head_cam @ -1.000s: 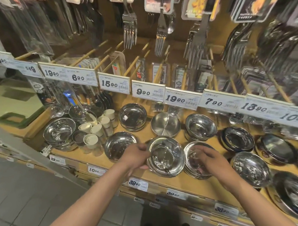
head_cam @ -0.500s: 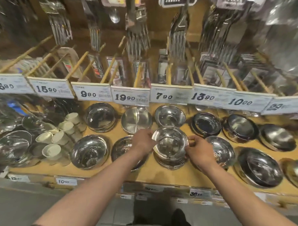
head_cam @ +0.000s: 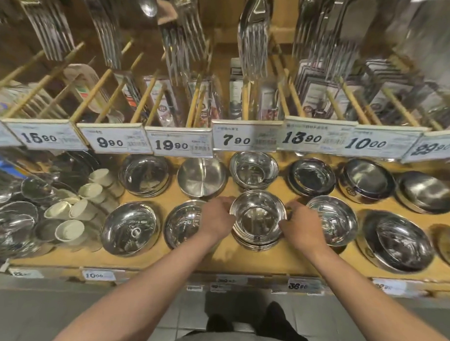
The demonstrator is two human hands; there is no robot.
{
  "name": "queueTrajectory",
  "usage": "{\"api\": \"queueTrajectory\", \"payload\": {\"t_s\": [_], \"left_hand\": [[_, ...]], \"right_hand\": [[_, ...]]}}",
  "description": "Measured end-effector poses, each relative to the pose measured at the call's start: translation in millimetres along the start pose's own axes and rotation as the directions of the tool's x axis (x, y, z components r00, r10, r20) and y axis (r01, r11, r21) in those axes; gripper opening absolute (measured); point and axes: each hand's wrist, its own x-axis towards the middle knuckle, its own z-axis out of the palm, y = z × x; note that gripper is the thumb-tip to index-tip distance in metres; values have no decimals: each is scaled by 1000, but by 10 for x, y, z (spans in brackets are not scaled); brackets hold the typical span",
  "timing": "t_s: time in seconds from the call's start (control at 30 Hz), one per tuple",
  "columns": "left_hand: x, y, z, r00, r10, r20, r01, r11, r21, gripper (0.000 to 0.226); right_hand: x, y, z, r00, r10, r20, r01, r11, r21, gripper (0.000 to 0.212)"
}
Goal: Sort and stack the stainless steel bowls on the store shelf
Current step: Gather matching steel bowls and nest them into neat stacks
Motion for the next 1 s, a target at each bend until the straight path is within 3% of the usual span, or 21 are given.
{"api": "queueTrajectory", "payload": {"t_s": [0.2, 1.0], "left_hand": [[-8, -15, 22, 999, -24, 39, 24, 1000, 5, 46], [-55, -86, 54, 997, -50, 66, 51, 999, -6, 40]], "right_hand": [[15, 26, 8, 1000, 7, 4, -7, 999, -37, 17], [-6, 46, 59, 1000, -16, -4, 16, 1000, -7, 21]]}}
